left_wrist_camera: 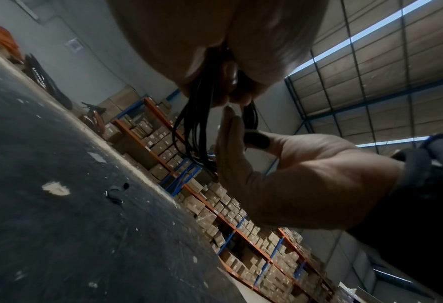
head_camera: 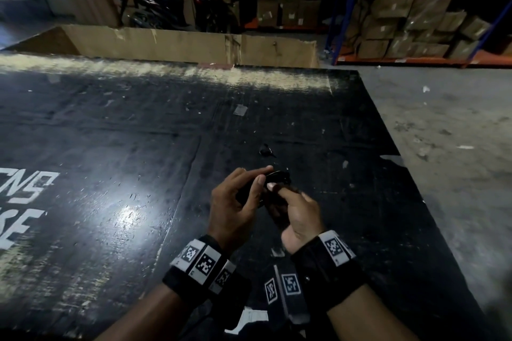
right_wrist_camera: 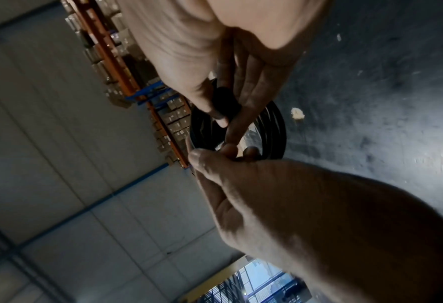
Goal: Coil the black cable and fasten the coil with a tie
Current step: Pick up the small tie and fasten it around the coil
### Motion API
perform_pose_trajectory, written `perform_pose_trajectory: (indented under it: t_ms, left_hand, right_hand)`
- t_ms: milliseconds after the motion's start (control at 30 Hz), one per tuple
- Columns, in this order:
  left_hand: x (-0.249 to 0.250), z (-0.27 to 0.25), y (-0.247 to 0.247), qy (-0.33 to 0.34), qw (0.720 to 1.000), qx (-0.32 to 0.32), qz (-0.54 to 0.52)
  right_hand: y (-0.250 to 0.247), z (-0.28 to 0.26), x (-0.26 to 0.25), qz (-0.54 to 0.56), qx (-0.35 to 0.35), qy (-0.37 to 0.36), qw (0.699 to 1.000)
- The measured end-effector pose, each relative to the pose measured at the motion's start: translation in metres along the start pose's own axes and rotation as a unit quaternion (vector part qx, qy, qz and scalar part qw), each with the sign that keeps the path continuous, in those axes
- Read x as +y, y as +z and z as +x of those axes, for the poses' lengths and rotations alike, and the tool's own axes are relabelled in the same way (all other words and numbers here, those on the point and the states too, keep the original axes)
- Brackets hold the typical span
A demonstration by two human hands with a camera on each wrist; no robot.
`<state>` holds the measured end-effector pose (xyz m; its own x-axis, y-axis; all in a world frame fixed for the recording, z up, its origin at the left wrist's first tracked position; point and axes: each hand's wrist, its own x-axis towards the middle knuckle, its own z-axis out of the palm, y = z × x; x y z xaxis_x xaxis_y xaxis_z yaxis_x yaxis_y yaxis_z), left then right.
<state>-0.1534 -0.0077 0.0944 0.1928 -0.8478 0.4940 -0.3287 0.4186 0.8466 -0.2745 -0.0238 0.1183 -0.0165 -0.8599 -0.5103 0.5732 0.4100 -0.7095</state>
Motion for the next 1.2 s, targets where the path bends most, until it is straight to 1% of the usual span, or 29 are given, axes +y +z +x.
perform_pose_trajectory:
  t_ms: [100,167,267,400,467,567,633,700,766,800,833,866,933,966,1033,1066,1100,1200]
  left_hand:
    - [0.004,-0.004,-0.001,0.007,1.0,0.001,-0.018]
    - [0.006,-0.005,-0.001,-0.004,0.999,0.001,-0.039]
    - [0.007,-0.004,-0.002,-0.028,0.998,0.019,-0.052]
    - [0.005,-0.003,0.0,-0.047,0.997,-0.001,-0.06]
    - [0.003,-0.001,0.002,-0.067,0.995,-0.007,-0.068]
    - [0.004,0.002,0.003,-0.089,0.992,-0.011,-0.086]
    - [0.007,0.004,0.002,-0.091,0.991,-0.006,-0.098]
    - [0.008,0.005,0.002,-0.092,0.991,-0.003,-0.102]
    - [0.007,0.005,0.002,-0.097,0.99,-0.007,-0.104]
    - [0.008,0.005,0.002,-0.098,0.99,-0.008,-0.104]
    - [0.007,0.005,0.003,-0.1,0.99,-0.008,-0.101]
    - [0.007,0.004,0.003,-0.102,0.99,-0.007,-0.096]
    - [0.005,0.004,0.003,-0.103,0.991,-0.004,-0.087]
    - [0.004,0.004,0.003,-0.103,0.991,-0.007,-0.084]
    - [0.003,0.003,0.003,-0.101,0.992,-0.02,-0.072]
    - [0.003,0.003,0.002,-0.096,0.993,-0.03,-0.064]
    - [0.003,0.003,0.001,-0.091,0.993,-0.04,-0.058]
    - [0.003,0.003,-0.004,-0.073,0.995,-0.063,-0.025]
  right_hand:
    - [-0.001,-0.004,0.003,0.034,-0.01,0.016,0.999]
    - [-0.002,-0.005,0.006,0.035,-0.007,0.024,0.999]
    - [-0.003,-0.005,0.007,0.058,-0.017,0.025,0.998]
    - [-0.009,-0.004,0.006,0.075,-0.04,0.013,0.996]
    - [-0.011,-0.006,0.001,0.069,-0.046,0.002,0.997]
    - [-0.016,-0.009,-0.006,0.043,-0.064,-0.021,0.997]
    - [-0.019,-0.015,-0.011,0.017,-0.089,-0.046,0.995]
    - [-0.02,-0.019,-0.013,-0.023,-0.111,-0.086,0.99]
    - [-0.022,-0.023,-0.012,-0.084,-0.119,-0.148,0.978]
    - [-0.023,-0.025,-0.012,-0.128,-0.113,-0.189,0.967]
    - [-0.025,-0.025,-0.011,-0.183,-0.102,-0.235,0.949]
    - [-0.026,-0.025,-0.011,-0.239,-0.091,-0.279,0.926]
    - [-0.03,-0.026,-0.01,-0.336,-0.078,-0.367,0.864]
    - [-0.032,-0.026,-0.01,-0.375,-0.07,-0.415,0.826]
    - [-0.035,-0.023,-0.012,-0.432,-0.057,-0.502,0.747]
    - [-0.036,-0.021,-0.014,-0.45,-0.056,-0.527,0.719]
    - [-0.037,-0.018,-0.018,-0.462,-0.059,-0.538,0.702]
    - [-0.04,-0.013,-0.031,-0.489,-0.081,-0.552,0.671]
